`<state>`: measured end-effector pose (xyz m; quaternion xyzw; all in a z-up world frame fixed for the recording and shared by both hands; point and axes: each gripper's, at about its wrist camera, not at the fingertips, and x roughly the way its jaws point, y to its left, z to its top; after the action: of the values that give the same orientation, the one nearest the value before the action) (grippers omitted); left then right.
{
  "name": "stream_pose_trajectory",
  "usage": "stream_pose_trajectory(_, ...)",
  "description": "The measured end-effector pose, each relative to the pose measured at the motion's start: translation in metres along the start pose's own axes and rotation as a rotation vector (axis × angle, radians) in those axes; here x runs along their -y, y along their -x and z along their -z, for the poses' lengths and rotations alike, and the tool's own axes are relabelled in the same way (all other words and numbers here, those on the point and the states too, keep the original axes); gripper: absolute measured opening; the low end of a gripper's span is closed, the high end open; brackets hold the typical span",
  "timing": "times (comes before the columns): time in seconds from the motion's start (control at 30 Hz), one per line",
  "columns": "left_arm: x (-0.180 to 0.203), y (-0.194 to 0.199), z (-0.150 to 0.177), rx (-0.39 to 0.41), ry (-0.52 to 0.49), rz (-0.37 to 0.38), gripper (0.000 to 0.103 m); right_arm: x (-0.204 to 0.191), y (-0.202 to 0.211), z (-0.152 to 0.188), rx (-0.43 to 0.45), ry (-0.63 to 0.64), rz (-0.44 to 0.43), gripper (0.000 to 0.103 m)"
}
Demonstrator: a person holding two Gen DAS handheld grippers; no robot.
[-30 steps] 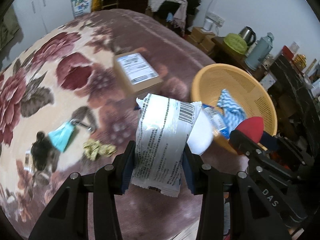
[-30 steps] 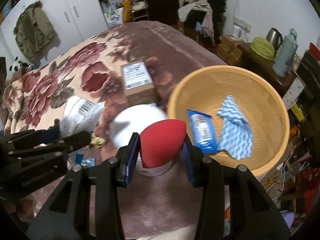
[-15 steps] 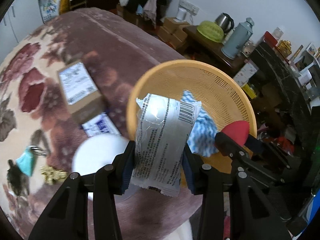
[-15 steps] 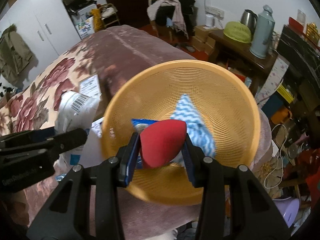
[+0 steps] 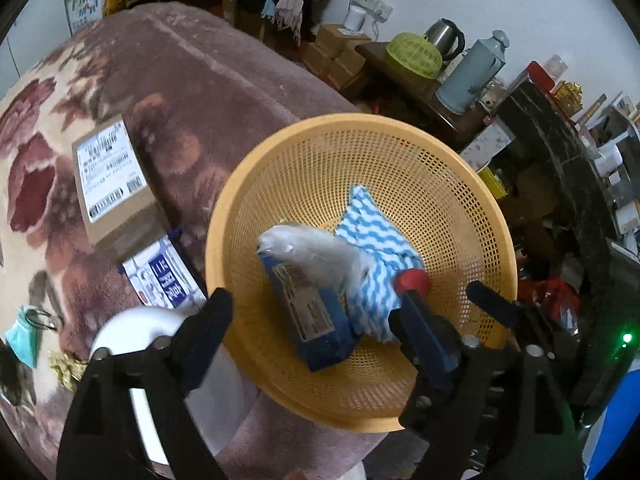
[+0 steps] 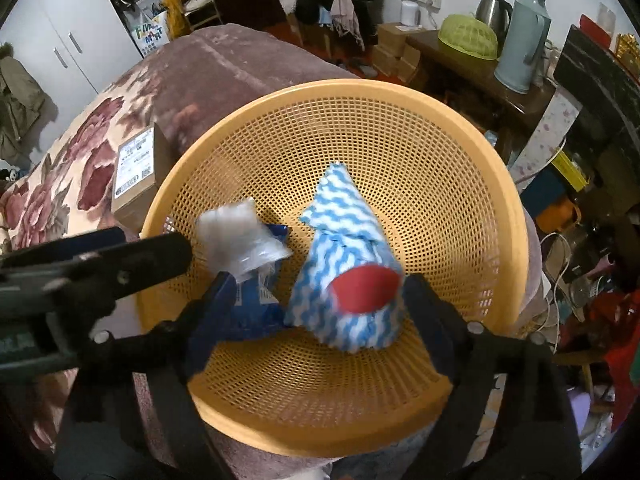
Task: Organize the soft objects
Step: 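Withdraw both grippers from the basket back over the blanket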
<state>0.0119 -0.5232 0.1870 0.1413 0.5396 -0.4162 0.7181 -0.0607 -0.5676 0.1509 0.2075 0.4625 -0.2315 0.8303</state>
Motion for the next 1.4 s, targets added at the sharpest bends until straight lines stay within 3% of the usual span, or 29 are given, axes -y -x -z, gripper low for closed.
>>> stream_pose_trajectory(0.03, -0.001, 0.002, 0.000, 0.011, -0.002, -0.001, 0.101, -0.001, -0.001, 0.000, -0.003, 0.003, 0.001, 0.088)
stream_pose_trajectory(0.1, -0.004, 0.007, -0.001, 0.030, -0.003, -0.008, 0.101, -0.002, -0.002, 0.000, -0.007, 0.002, 0.009, 0.100)
stream_pose_trajectory(0.17, -0.006, 0.010, -0.002, 0.034, 0.000, -0.012, 0.102, -0.004, -0.001, 0.000, -0.004, 0.003, 0.018, 0.103)
stream_pose_trajectory(0.87, -0.047, 0.073, 0.032, 0.119, 0.027, -0.104, 0.102, -0.044, 0.033, 0.009, 0.037, 0.046, 0.038, 0.103)
stream_pose_trajectory(1.4, -0.106, 0.129, 0.076, 0.170, 0.099, -0.154, 0.102, -0.110, 0.066, 0.024, 0.076, 0.150, 0.011, 0.103)
